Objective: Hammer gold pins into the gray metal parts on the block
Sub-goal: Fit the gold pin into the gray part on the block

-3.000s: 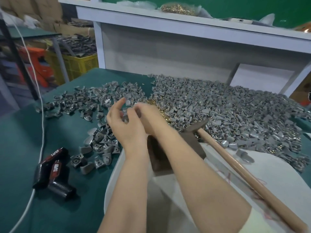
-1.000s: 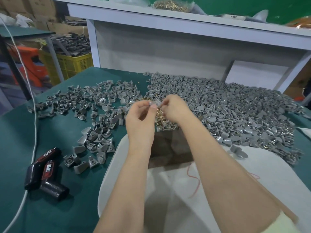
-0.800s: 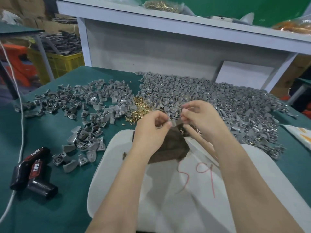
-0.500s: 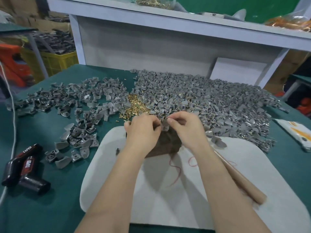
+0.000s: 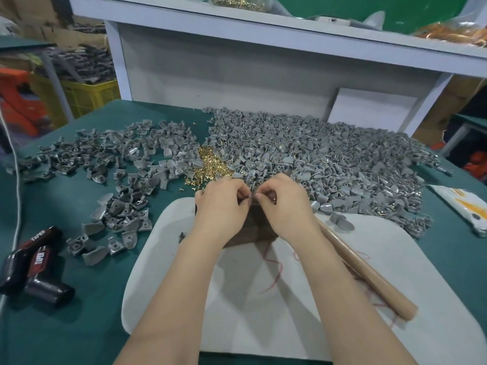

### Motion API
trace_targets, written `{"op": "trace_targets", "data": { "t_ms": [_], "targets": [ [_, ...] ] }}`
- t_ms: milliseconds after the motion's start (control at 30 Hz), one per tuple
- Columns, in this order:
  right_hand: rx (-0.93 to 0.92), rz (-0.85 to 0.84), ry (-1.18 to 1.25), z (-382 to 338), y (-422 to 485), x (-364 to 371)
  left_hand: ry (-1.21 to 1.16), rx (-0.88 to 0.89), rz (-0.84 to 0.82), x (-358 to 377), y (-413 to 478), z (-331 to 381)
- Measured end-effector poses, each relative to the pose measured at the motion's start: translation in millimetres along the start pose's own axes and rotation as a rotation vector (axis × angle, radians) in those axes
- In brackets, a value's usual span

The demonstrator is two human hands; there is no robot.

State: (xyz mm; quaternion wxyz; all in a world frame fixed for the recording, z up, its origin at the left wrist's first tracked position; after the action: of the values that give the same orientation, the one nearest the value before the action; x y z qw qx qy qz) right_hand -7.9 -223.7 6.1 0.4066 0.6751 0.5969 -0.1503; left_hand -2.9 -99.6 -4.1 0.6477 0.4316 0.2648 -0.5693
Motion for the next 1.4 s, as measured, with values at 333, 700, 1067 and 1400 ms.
{"op": "trace_targets", "data": {
  "t_ms": [333, 700, 1067, 1400],
  "targets": [
    [0.079, 0.027, 0.018, -0.8, -1.4, 0.4, -0.01, 0.016, 0.0, -3.1, -1.5, 2.0],
    [0.098, -0.001, -0.053, -3.4, 2.6, 0.9, -0.01, 0.012, 0.001, -3.6, -2.0, 2.7],
    [0.389, -0.084, -0.3, 40.0, -8.1, -36.1, -0.02, -0.023, -0.014, -3.7, -3.2, 2.3],
    [0.293, -0.084, -0.113, 25.9, -12.2, -58.5, -0.016, -0.049, -0.027, -6.6, -5.3, 4.2]
  ]
}}
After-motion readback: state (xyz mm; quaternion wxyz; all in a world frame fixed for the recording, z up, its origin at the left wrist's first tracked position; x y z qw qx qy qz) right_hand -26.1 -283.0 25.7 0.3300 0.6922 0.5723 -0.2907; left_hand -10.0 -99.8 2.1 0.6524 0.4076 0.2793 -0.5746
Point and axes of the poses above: each hand's wrist, its own y-axis towards the middle knuckle, its own x-axis out of the palm, z = x × y, the point moved 4 cm from there along y, towards the middle knuckle, and after that the axes turned 9 degrees about y, right-handed, at the moved point
